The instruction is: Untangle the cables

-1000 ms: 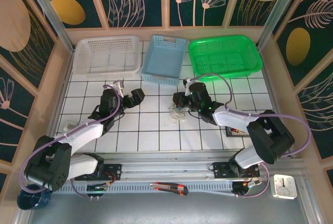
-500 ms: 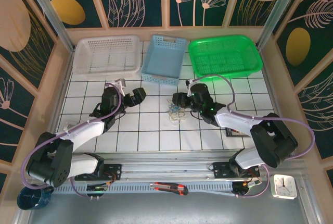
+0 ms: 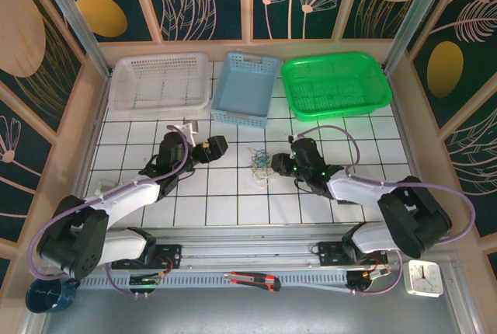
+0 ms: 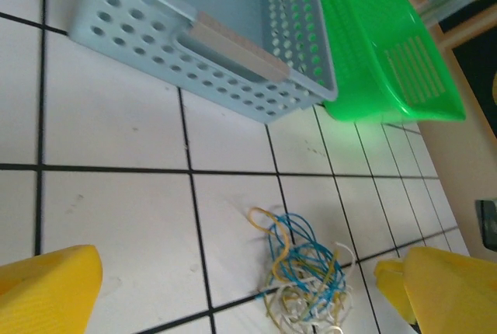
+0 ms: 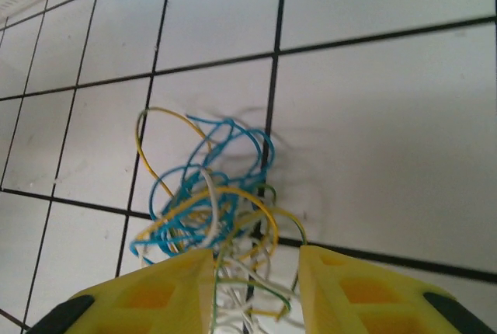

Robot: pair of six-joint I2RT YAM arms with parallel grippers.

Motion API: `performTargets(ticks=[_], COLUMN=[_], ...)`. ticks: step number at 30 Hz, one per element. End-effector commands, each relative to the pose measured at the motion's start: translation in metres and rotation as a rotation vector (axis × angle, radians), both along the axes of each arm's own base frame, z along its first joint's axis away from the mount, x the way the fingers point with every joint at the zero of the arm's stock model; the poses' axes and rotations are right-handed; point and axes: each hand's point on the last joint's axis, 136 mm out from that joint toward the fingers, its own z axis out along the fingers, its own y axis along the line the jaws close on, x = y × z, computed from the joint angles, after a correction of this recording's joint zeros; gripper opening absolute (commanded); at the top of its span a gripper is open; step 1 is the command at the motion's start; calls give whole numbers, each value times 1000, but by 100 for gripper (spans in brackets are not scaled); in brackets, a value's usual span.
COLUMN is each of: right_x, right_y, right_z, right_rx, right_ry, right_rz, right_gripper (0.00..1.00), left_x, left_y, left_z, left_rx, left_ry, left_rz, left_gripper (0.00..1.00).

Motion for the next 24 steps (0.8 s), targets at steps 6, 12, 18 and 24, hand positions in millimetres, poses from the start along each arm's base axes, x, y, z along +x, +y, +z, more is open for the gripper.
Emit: performTargets(ticks=[6, 12, 18, 24], right_x=[-39, -52, -37, -9], right_y=[7, 20, 31, 47], right_z=[-7, -13, -11, -4], right_rx=[102, 128, 93, 62], right_ry=[100, 132, 108, 63], right_rz=[-21, -13, -3, 27], right_gripper=[34, 46, 49, 50], left_x=[0, 4, 5, 4], left_y=[-35, -39, -38, -35], left_z=[6, 1, -1, -3], left_rx=[-19, -8, 5, 8], left_ry=[-15, -5, -3, 0], left_rz=[-47, -50, -42, -33], left_gripper=[99, 99, 99, 99])
